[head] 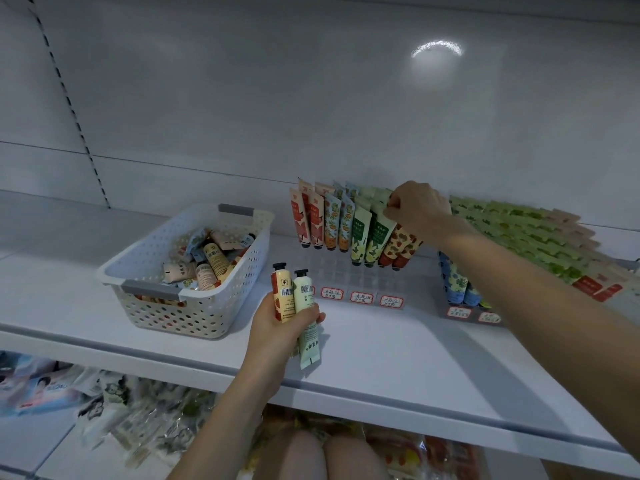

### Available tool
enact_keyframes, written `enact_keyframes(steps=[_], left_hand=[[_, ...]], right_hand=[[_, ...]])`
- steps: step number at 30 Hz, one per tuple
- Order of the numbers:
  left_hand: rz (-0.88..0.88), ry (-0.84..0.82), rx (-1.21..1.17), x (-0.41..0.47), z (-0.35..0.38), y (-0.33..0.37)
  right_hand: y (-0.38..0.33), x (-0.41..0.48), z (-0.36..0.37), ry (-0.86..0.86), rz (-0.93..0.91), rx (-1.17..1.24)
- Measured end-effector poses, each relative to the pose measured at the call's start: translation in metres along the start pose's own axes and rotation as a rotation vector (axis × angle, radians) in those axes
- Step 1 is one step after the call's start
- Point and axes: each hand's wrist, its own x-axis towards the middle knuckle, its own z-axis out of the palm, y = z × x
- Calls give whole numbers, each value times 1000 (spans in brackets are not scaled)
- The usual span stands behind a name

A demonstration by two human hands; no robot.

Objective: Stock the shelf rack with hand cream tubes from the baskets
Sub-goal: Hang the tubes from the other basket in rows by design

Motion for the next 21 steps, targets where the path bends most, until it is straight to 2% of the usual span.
enact_keyframes(steps=[2, 5, 7, 9, 14, 18, 21], left_hand=[[7, -5, -17, -2, 0, 2], [10, -53, -77, -6, 0, 9], [13, -103, -131, -11, 2, 14], [25, -136, -159, -15, 4, 17], [36, -175, -174, -28, 9, 20], [51, -187, -165, -39, 14, 21], [40, -181, -192, -47, 13, 21]], right_hand=[[2, -4, -4, 58, -34, 79], [-1, -15, -15, 159, -129, 320], [-9, -30, -24, 163, -162, 483], [-18, -52, -29, 35, -154, 624], [-28, -104, -26, -311, -244, 771], [-26, -119, -13, -366, -245, 885], [-17, -123, -9, -392, -169, 999]])
